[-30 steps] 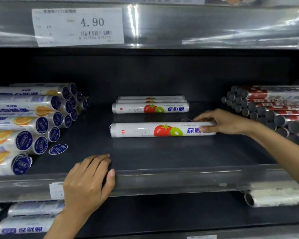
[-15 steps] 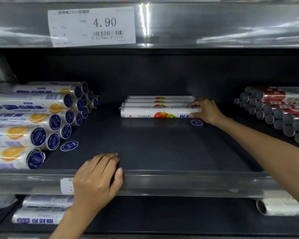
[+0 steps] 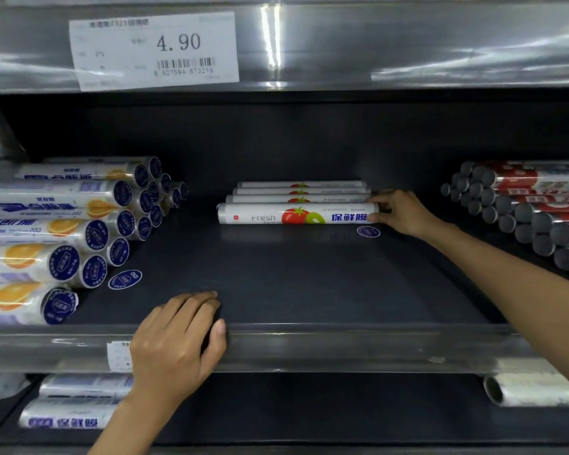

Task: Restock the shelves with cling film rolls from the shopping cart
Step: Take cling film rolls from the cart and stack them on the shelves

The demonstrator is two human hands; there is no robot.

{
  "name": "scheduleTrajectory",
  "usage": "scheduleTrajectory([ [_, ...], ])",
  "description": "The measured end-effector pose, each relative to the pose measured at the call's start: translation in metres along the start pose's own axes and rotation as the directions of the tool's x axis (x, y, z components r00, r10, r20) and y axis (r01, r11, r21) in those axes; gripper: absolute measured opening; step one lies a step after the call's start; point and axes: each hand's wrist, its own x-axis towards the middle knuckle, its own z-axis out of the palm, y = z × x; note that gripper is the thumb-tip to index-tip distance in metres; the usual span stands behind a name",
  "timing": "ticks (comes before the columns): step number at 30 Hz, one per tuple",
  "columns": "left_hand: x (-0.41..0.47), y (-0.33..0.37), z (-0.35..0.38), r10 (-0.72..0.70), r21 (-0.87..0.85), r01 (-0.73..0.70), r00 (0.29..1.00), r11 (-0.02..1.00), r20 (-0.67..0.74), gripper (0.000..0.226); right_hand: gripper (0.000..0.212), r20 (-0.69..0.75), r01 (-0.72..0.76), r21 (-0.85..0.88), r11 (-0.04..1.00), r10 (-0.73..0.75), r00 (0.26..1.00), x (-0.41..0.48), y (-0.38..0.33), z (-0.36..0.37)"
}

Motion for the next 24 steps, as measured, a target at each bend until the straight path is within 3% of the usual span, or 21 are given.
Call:
scheduleTrajectory([
  [5, -0.0005, -0.0003, -0.0006, -0.002, 0.0, 0.002, 1.0, 1.0, 0.005, 0.042, 0.056, -0.077, 0.031, -0.033, 0.999, -0.033, 0.996, -0.0037, 0.0013, 0.0056],
  [8, -0.0002, -0.0006, -0.0007, -0.006, 0.001, 0.006, 1.0, 1.0, 0.013, 0.042, 0.046, -0.098, 0.065, -0.014, 0.998, -0.066, 0.993, -0.003, 0.003, 0.0051],
  [24, 0.0002, 0.0006, -0.0019, -0.033, -0.016, 0.034, 0.999, 0.999, 0.029, 0.043, 0.048, -0.044, 0.015, -0.035, 0.999, -0.017, 0.999, -0.0064, 0.0066, 0.0035],
])
